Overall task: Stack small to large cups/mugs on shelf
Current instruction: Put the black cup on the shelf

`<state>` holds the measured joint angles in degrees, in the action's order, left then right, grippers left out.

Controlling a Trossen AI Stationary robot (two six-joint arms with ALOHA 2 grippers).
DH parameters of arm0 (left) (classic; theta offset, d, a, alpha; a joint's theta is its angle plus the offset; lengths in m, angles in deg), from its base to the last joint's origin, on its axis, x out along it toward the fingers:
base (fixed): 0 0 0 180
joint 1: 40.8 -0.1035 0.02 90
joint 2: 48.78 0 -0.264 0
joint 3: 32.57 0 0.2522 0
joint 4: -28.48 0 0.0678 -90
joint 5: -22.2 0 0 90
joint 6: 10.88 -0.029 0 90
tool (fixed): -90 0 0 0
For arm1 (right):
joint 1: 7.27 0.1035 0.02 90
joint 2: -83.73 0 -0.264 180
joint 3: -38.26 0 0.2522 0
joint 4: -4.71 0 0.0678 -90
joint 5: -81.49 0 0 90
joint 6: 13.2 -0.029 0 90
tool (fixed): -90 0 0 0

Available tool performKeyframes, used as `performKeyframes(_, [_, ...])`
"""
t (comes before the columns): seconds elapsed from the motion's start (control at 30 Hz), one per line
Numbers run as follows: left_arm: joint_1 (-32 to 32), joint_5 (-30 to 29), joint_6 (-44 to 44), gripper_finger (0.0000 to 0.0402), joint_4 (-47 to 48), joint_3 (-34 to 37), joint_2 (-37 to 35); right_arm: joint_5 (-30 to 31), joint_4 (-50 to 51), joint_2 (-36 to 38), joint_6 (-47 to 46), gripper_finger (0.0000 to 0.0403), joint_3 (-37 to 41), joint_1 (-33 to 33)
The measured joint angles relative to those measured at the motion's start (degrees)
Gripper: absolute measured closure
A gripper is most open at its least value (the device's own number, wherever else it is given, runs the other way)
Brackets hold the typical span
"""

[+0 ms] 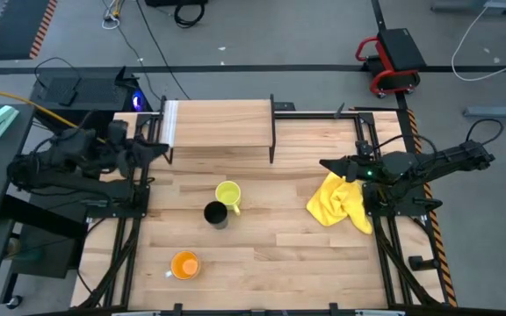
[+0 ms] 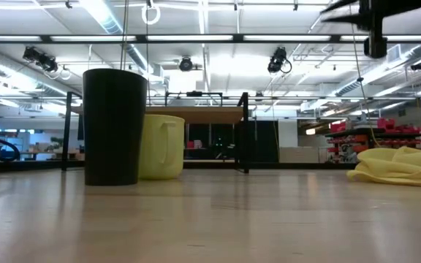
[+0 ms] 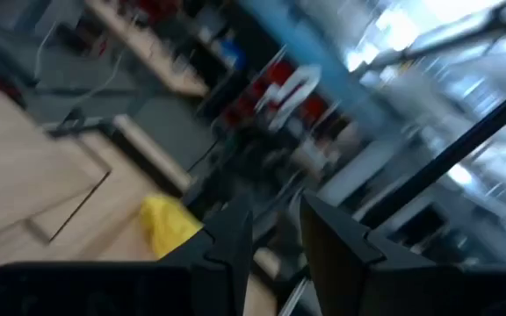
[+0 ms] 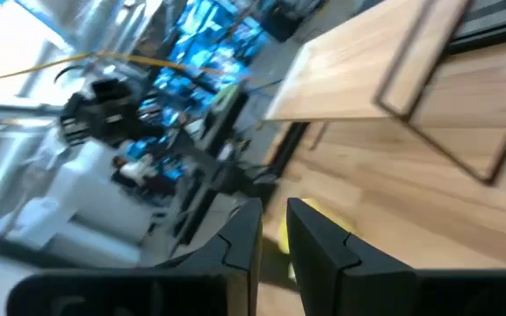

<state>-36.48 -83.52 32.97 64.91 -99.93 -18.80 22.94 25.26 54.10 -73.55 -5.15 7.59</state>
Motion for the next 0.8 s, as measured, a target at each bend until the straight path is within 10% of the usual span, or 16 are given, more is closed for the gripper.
performKeyframes(0.43, [0.06, 2.19, 2.4, 0.0328, 43.96, -25.07, 27.75, -7.13, 10.75, -0.11, 5.24, 0.0341, -10.49, 0.0])
performKeyframes(0.8, [0.03, 6.85, 3.75, 0.028, 52.34, -27.09, 40.22, -13.13, 22.41, -6.02, -0.08, 0.0341, -11.39, 0.04])
